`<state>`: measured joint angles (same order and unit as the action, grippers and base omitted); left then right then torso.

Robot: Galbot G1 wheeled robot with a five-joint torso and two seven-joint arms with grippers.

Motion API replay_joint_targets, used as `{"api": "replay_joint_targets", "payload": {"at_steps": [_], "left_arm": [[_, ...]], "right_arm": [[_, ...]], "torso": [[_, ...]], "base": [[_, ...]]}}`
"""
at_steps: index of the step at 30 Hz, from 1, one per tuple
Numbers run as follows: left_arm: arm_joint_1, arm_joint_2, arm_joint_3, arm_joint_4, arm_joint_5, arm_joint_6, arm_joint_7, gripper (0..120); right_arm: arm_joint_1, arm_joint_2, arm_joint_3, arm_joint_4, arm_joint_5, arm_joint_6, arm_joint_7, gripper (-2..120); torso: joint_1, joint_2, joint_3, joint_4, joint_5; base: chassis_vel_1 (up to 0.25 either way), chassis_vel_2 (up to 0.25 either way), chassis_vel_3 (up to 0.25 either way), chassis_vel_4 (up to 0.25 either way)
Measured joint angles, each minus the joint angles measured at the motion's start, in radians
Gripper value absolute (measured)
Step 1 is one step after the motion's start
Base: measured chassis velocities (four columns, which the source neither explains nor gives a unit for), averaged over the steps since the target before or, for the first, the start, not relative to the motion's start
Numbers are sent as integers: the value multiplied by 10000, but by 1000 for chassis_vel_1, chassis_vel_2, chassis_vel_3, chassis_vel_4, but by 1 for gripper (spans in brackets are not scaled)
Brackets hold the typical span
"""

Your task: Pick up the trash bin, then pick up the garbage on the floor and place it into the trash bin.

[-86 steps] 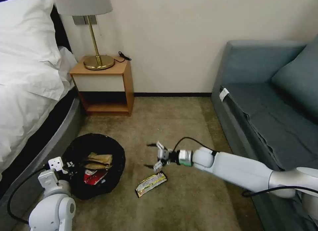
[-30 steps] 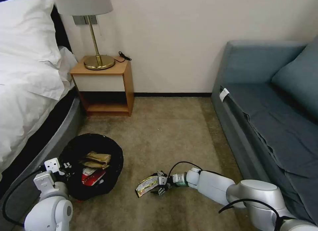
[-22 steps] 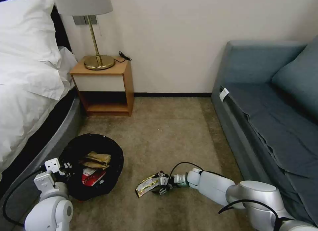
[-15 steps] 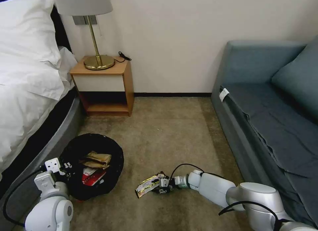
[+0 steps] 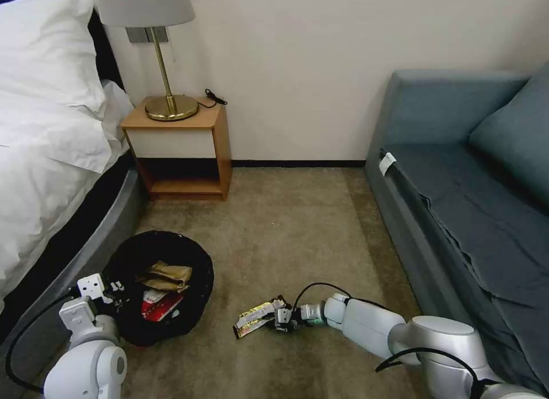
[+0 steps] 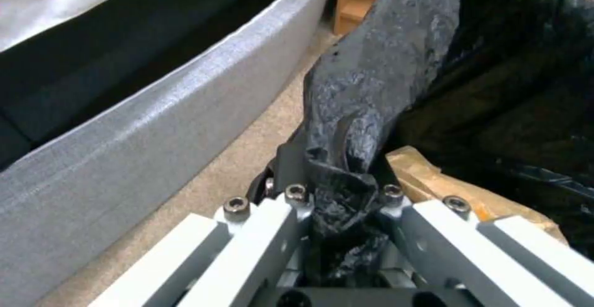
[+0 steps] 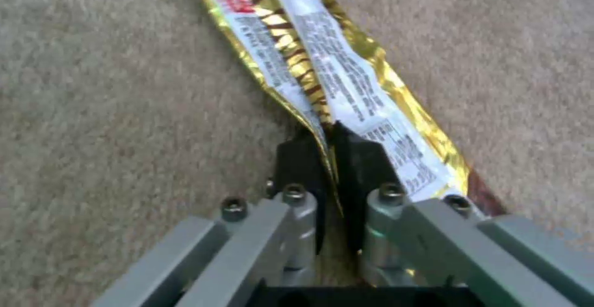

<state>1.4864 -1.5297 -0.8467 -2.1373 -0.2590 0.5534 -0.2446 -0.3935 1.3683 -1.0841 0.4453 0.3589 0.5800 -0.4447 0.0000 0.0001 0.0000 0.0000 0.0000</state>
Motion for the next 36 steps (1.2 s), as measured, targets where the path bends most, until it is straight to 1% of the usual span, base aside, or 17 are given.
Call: {"api": "replay_joint_targets", "payload": {"at_steps": [2, 8, 13, 16, 17, 22, 23, 25, 26, 27, 28, 29, 30, 32, 33, 35, 36], "left_arm": [[-2, -2, 2, 0, 2, -1, 0, 4], [-11, -10, 3, 28, 5, -5, 1, 4], [-30, -18, 11, 62, 9, -5, 1, 4], [-68, -18, 22, 77, 13, -5, 1, 4], [-68, -18, 22, 77, 13, -5, 1, 4], [-128, -6, 61, 84, 24, 38, 0, 4], [-128, -6, 61, 84, 24, 38, 0, 4], [-126, 16, 67, 80, 25, 67, -2, 4], [-126, 16, 67, 80, 25, 67, -2, 4], [-120, 39, 73, 28, 26, 105, -2, 4], [-120, 39, 73, 28, 26, 105, -2, 4], [-120, 49, 72, 10, 26, 131, -2, 4], [-117, 55, 79, 11, 23, 156, 10, 4], [-104, 61, 85, 8, 26, 165, 2, 4], [-104, 61, 85, 8, 26, 165, 2, 4], [-84, 57, 105, 10, 28, 169, -22, 4], [-80, 53, 111, 11, 29, 170, -22, 4]], "right_arm": [[16, -18, 25, 14, -12, -2, 0, 2], [50, -129, 102, 278, -21, 14, 18, 0], [238, -465, 183, 1148, 143, -145, 303, 0], [392, -823, 297, 1993, 301, -342, 496, 0], [392, -823, 297, 1993, 301, -342, 496, 0], [691, -1736, 912, 3250, 390, -503, 780, 0], [691, -1736, 912, 3250, 390, -503, 780, 0], [810, -2248, 1502, 4000, 469, -685, 1014, 0], [810, -2248, 1502, 4000, 469, -685, 1014, 0], [1040, -2666, 2167, 4862, 621, -772, 1251, 0], [1040, -2666, 2167, 4862, 621, -772, 1251, 0], [1164, -2754, 2464, 5288, 573, -812, 1304, 0], [1361, -2782, 2791, 5751, 509, -837, 1362, 0], [1722, -2793, 3077, 6339, 547, -941, 1512, 0], [1722, -2793, 3077, 6339, 547, -941, 1512, 0], [2064, -2725, 3107, 7202, 918, -1261, 1740, 0], [2156, -2672, 3089, 7600, 1091, -1434, 1850, 0]], "torso": [[0, 0, 0, 0, -1], [0, 0, 0, 0, -1], [0, 0, 0, 0, -1], [0, 0, 0, 0, 0], [0, 0, 0, 0, 0], [0, -1, 1, 1, 1], [0, -1, 1, 1, 1], [0, -2, 1, -4, 1], [0, -2, 1, -4, 1], [0, -1, -1, -4, -5], [0, -1, -1, -4, -5], [0, -3, 1, -8, -1], [1, -2, 2, -3, 8], [0, -2, -1, 1, -8], [0, -2, -1, 1, -8], [1, -2, 1, 1, 4], [0, -2, 0, 0, 1]], "base": [[0, 0, 0, 0], [0, 0, 0, 0], [0, 0, 0, 0], [0, 0, 0, 0], [0, 0, 0, 0], [0, 0, 0, 0], [0, 0, 0, 0], [0, 0, 0, 0], [0, 0, 0, 0], [0, 0, 0, 0], [0, 0, 0, 0], [0, 0, 0, 0], [0, 0, 0, 0], [0, 0, 0, 0], [0, 0, 0, 0], [0, 0, 0, 0], [0, 0, 0, 0]]}}
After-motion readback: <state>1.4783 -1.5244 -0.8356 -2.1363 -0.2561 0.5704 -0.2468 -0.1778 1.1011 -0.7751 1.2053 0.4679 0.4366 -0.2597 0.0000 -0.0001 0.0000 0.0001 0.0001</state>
